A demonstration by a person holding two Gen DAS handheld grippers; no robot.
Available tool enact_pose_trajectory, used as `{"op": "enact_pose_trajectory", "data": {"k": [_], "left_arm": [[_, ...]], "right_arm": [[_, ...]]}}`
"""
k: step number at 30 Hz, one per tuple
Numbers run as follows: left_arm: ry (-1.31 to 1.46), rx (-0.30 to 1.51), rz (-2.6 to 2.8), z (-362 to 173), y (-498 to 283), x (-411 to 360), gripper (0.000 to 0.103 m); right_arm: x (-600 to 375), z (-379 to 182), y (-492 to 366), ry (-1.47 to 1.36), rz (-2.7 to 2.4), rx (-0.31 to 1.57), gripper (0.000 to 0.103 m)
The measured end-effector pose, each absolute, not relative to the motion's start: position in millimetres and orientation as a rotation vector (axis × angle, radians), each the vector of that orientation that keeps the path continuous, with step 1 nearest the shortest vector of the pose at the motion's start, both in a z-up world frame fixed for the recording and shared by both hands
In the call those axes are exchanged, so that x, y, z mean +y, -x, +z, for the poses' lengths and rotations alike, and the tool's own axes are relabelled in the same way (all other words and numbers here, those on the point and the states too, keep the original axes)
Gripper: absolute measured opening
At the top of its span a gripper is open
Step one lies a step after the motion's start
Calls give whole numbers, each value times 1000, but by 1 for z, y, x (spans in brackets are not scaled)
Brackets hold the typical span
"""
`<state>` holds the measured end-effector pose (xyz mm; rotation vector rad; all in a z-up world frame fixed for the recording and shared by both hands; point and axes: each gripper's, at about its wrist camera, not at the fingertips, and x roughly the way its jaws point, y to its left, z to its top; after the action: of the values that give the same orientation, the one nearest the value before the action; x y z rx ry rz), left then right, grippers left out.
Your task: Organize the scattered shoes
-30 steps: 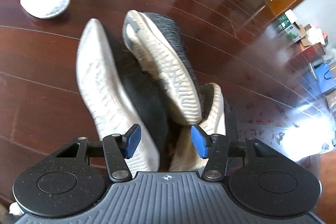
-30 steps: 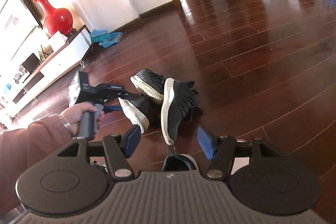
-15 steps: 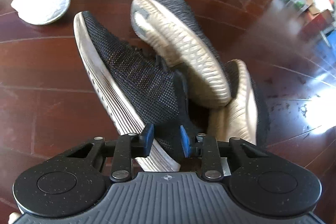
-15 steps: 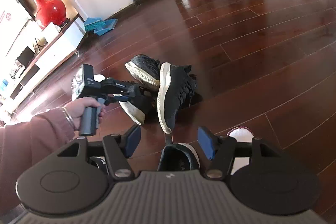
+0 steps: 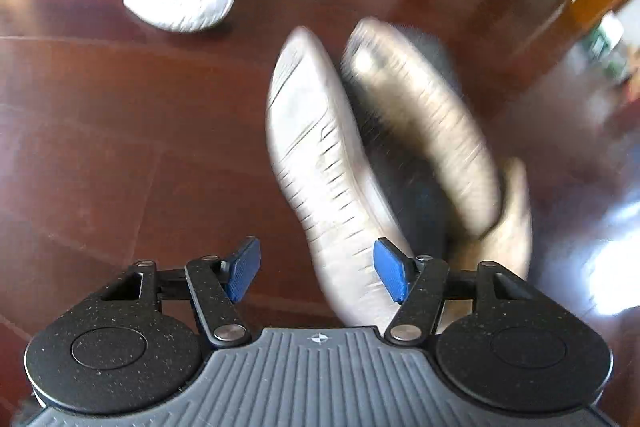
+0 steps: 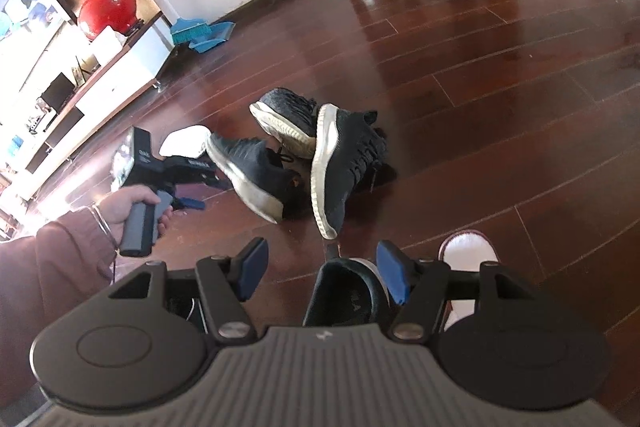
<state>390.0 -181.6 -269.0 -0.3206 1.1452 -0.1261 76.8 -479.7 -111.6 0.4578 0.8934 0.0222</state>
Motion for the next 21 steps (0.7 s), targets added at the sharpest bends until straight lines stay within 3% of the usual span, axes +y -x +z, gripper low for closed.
{"op": "enact_pose_trajectory", "data": {"k": [4, 9, 12, 13, 14, 15, 16, 17, 18, 19, 21], "left_arm": [[402, 1084, -237, -253, -396, -221, 76], [366, 1181, -203, -290, -400, -247, 71], [244, 1180, -176, -304, -393, -242, 51], [227, 1181, -175, -305, -393, -242, 38], [170, 1190, -161, -303, -392, -243, 30], [110, 1200, -146, -301, -392, -244, 29], [50, 1208, -131, -299, -391, -245, 35], [13, 1245, -86, -303, -390, -241, 60], [-22, 1283, -38, -308, -389, -237, 79], [-57, 1321, 10, -312, -388, -232, 91], [65, 1319, -9, -311, -382, -213, 82]], "right_arm": [[-479, -109, -74, -448, 30, 892, 64], [-482, -104, -70, -453, 35, 885, 64], [-486, -103, -69, -452, 32, 880, 64], [-489, -103, -68, -453, 29, 879, 64], [-490, -103, -68, -454, 27, 878, 64], [-493, -104, -67, -457, 24, 881, 64], [-496, -106, -67, -463, 19, 886, 64], [-497, -109, -67, -469, 15, 892, 64], [-498, -111, -67, -476, 13, 899, 64], [-498, -113, -68, -479, 12, 903, 64], [-497, -116, -69, -486, 16, 913, 64]]}}
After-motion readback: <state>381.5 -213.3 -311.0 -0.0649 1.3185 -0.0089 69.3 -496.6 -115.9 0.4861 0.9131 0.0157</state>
